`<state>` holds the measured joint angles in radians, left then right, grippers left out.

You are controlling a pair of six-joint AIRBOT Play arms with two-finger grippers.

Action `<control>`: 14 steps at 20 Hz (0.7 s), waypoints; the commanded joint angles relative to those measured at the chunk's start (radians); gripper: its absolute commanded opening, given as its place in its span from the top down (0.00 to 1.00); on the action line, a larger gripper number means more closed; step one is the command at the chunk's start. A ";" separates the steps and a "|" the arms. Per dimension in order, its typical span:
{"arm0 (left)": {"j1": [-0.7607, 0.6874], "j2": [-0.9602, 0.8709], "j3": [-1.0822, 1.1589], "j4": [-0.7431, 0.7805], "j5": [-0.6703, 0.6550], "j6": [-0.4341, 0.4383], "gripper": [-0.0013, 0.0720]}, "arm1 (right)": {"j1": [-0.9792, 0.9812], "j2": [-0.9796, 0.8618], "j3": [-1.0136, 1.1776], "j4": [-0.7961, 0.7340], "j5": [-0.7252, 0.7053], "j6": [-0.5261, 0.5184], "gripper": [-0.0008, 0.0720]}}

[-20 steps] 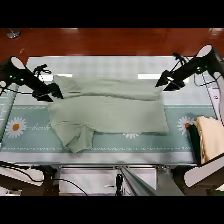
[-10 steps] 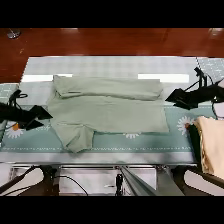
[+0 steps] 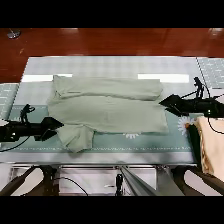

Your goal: Fold the shirts.

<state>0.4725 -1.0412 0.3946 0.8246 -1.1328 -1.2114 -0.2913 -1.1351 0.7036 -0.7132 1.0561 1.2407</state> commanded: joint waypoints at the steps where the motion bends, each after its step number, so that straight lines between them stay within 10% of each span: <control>1: -0.080 -0.011 -0.051 -0.039 0.031 0.040 0.02 | -0.087 0.015 0.042 0.072 0.044 -0.006 0.14; 4: -0.105 -0.017 -0.053 -0.040 -0.033 0.093 0.12 | -0.272 0.044 0.093 -0.088 0.119 0.047 0.14; 6: -0.105 -0.017 -0.045 -0.040 -0.032 0.100 0.96 | -0.346 0.048 0.084 -0.308 0.233 0.119 0.14; 14: -0.105 -0.017 0.017 -0.059 -0.039 0.100 0.96 | -0.158 0.047 -0.134 -0.365 0.206 0.180 0.14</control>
<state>0.3683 -1.0576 0.3992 0.7769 -1.1667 -1.1152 -0.5354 -1.0885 0.6189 -1.0660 1.3151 1.3888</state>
